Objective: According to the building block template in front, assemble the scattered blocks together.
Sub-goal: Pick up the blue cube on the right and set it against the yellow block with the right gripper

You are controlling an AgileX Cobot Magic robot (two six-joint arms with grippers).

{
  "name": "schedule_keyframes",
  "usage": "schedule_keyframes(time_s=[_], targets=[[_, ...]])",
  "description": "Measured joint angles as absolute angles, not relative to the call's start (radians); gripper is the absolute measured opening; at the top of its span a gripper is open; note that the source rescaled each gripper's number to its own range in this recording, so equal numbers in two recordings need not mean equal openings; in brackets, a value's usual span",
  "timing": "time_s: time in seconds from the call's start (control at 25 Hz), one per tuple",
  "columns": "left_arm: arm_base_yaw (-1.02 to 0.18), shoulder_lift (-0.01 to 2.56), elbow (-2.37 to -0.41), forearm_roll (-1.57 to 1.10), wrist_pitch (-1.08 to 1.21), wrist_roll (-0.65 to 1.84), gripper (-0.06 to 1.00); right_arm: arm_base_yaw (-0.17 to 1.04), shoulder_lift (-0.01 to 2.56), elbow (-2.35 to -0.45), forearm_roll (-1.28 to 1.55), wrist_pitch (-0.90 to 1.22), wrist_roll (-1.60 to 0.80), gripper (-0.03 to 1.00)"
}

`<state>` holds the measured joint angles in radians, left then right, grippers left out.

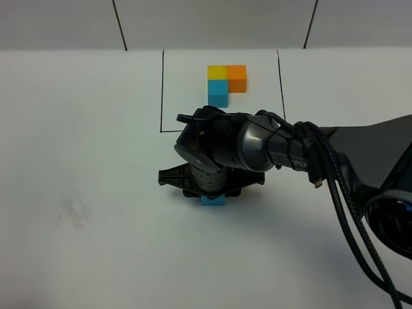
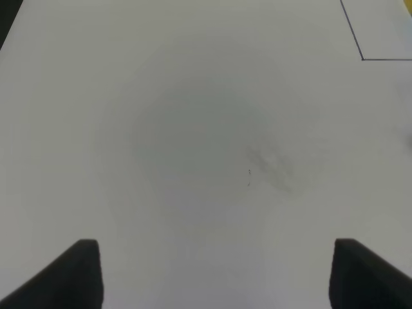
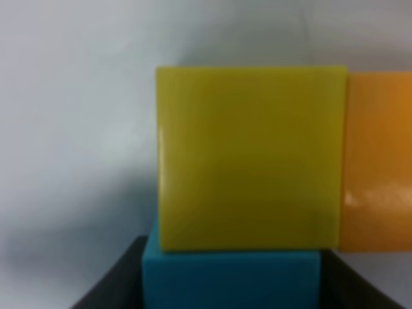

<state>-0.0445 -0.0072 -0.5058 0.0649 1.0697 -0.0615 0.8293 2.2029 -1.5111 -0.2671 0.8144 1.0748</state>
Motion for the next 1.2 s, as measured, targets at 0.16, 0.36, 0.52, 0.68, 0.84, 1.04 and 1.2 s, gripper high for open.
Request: schedule_keyframes(time_s=[0.16, 0.36, 0.52, 0.68, 0.84, 1.04, 1.2], targets=[[-0.045, -0.007, -0.506, 0.065, 1.070, -0.061, 0.53, 0.829, 2.206, -1.514, -0.272, 0.823, 1.082, 0.25], [-0.045, -0.007, -0.506, 0.065, 1.070, -0.061, 0.53, 0.829, 2.208, -1.517, -0.274, 0.828, 1.083, 0.25], [-0.045, -0.007, -0.506, 0.065, 1.070, -0.061, 0.53, 0.829, 2.208, -1.517, -0.275, 0.830, 1.078, 0.25], [-0.045, -0.007, -0.506, 0.065, 1.070, -0.060, 0.53, 0.829, 2.208, -1.517, -0.273, 0.831, 1.082, 0.25], [-0.045, -0.007, -0.506, 0.065, 1.070, -0.060, 0.53, 0.829, 2.210, -1.529, -0.269, 0.856, 1.086, 0.25], [-0.045, -0.007, -0.506, 0.065, 1.070, -0.057, 0.53, 0.827, 2.216, -1.558, -0.274, 0.926, 1.077, 0.48], [-0.045, -0.007, -0.506, 0.065, 1.070, -0.058, 0.53, 0.826, 2.200, -1.582, -0.301, 0.981, 1.070, 0.68]])
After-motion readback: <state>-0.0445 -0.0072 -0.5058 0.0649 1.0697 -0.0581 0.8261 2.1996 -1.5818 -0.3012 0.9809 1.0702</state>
